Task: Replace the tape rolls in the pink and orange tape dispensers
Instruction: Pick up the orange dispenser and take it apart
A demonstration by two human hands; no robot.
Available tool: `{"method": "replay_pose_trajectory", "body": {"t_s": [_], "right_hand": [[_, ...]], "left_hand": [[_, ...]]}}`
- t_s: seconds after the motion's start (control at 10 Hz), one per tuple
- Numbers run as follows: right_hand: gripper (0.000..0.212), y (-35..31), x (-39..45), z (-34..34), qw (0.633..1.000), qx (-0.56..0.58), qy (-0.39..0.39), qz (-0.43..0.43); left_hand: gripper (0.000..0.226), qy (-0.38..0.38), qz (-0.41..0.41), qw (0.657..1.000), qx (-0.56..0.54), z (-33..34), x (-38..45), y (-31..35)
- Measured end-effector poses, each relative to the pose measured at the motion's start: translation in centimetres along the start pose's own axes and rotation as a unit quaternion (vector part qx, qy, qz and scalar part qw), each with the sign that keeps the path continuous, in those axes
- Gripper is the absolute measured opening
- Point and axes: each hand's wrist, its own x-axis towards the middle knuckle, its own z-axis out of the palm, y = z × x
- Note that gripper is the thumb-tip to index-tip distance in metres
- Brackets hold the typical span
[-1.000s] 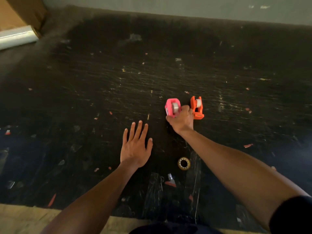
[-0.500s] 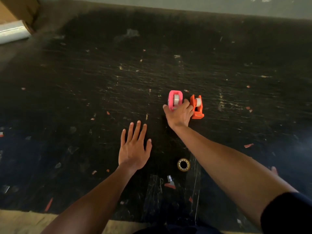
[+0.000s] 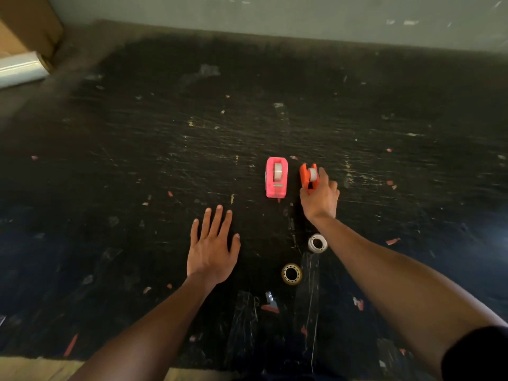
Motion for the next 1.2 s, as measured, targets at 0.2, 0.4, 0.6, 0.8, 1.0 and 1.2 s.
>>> {"method": "replay_pose_trajectory", "body": {"t_s": [0.2,0.4,0.6,0.8,1.0,1.2], "right_hand": [[0.068,1.2,-0.3,-0.4,0.999,0.000,0.005,-0.043],[0.064,1.2,-1.1,-2.2,0.988,0.082,0.029,-0.125],[0.066,-1.2,-4.8,-3.7,0.948,0.110,-0.043,-0.297],[0.071,1.2,-7.9,-2.9,0.899,0.005,-0.168,-0.403],[0.067,3.5,-8.4,-1.9,0.878,-0.079,-0.266,-0.391],[0.067,3.8,-8.4,-1.7,0.869,-0.101,-0.285,-0.391]], "left_hand": [[0.064,0.003,0.001,1.000,0.002,0.0,-0.1,0.0],[0.063,0.010,0.002,1.000,-0.012,-0.2,-0.1,0.0],[0.062,-0.002,0.002,1.000,-0.013,-0.4,-0.2,0.1],[0.061,-0.016,0.010,0.996,-0.084,-0.9,-0.2,-0.3],[0.067,-0.039,0.063,0.979,-0.188,-2.1,-1.6,0.1],[0.068,-0.036,0.111,0.965,-0.233,-2.8,-2.4,1.2]]}}
